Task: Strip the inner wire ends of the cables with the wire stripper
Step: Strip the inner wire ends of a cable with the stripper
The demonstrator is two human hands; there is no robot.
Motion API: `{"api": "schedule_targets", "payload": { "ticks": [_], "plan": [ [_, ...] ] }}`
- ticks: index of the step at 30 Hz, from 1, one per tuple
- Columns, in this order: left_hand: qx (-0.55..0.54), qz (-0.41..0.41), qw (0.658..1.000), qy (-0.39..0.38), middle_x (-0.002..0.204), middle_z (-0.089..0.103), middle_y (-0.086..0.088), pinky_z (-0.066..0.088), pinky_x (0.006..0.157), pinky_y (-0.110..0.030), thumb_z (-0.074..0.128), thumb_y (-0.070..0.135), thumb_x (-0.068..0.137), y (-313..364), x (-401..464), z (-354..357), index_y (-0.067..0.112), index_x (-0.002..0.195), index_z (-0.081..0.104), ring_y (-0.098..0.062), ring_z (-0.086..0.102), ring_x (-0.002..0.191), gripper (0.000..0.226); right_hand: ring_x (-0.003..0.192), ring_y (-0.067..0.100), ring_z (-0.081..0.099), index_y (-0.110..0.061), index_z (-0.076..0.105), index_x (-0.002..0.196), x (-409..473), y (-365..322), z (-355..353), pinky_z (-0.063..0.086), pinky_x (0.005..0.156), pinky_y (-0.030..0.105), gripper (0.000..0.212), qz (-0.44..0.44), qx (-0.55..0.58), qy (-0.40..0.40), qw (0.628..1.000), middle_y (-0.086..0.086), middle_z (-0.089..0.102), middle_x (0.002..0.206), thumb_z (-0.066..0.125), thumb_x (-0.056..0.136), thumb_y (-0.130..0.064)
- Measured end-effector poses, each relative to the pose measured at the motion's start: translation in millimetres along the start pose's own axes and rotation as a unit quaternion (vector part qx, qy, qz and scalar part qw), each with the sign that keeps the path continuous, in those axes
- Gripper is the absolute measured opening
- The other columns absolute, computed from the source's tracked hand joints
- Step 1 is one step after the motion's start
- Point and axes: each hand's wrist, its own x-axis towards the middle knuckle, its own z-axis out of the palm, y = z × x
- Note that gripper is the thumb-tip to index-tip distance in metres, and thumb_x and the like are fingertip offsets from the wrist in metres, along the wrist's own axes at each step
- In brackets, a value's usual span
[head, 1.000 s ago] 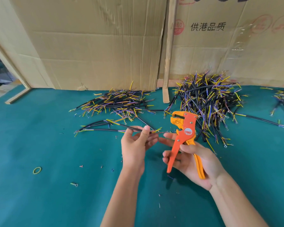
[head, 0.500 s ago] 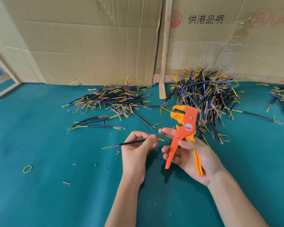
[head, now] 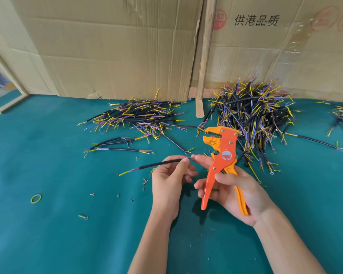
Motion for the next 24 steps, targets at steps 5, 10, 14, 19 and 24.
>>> {"api": "schedule_targets", "payload": {
  "ticks": [5, 10, 14, 19, 24],
  "plan": [
    [-0.002, -0.012, 1.000, -0.006, 0.063, 0.063, -0.008, 0.043, 0.053, -0.029, 0.069, 0.022, 0.083, 1.7, 1.2, -0.5, 0.018, 0.077, 0.075, -0.020, 0.056, 0.053, 0.009, 0.095, 0.036, 0.066, -0.002, 0.056, 0.141, -1.1, -2.8, 0.8, 0.054, 0.083, 0.044, 0.075, -0.005, -0.006, -0.011, 1.000, 0.028, 0.051, 0.145, 0.083, 0.076, -0.025],
    [0.041, -0.012, 0.997, -0.065, 0.057, 0.060, -0.008, 0.040, 0.047, -0.025, 0.067, 0.015, 0.078, 0.9, -0.5, -2.6, 0.020, 0.064, 0.063, -0.020, 0.054, 0.049, 0.014, 0.092, 0.033, 0.066, 0.001, 0.053, 0.142, -2.2, -4.8, 1.1, 0.056, 0.082, 0.042, 0.079, -0.009, 0.004, -0.017, 1.000, 0.017, 0.051, 0.151, 0.084, 0.075, -0.025],
    [0.022, -0.004, 0.998, -0.052, 0.063, 0.063, -0.012, 0.046, 0.055, -0.030, 0.068, 0.016, 0.080, -0.2, -0.2, -1.7, 0.013, 0.068, 0.065, -0.025, 0.055, 0.055, 0.013, 0.091, 0.033, 0.066, 0.001, 0.053, 0.143, -2.7, -5.7, 0.1, 0.055, 0.081, 0.042, 0.080, -0.010, 0.002, -0.017, 1.000, 0.014, 0.050, 0.153, 0.085, 0.075, -0.026],
    [-0.014, 0.016, 0.999, 0.031, 0.070, 0.064, -0.016, 0.048, 0.057, -0.027, 0.068, 0.008, 0.089, -1.1, 0.4, 1.6, 0.004, 0.079, 0.070, -0.022, 0.059, 0.060, 0.012, 0.091, 0.038, 0.066, 0.000, 0.056, 0.140, -1.3, -1.4, 0.8, 0.056, 0.080, 0.045, 0.076, 0.009, -0.013, 0.000, 1.000, 0.017, 0.053, 0.148, 0.085, 0.073, -0.022],
    [-0.074, -0.006, 0.995, 0.073, 0.070, 0.061, -0.015, 0.048, 0.056, -0.024, 0.066, 0.005, 0.093, -0.8, 2.6, 1.4, 0.000, 0.086, 0.070, -0.024, 0.052, 0.062, 0.009, 0.091, 0.040, 0.067, -0.003, 0.057, 0.140, 0.1, 2.5, 3.8, 0.055, 0.080, 0.047, 0.066, 0.032, -0.017, -0.004, 0.999, 0.019, 0.054, 0.147, 0.077, 0.078, -0.016]
  ]
}}
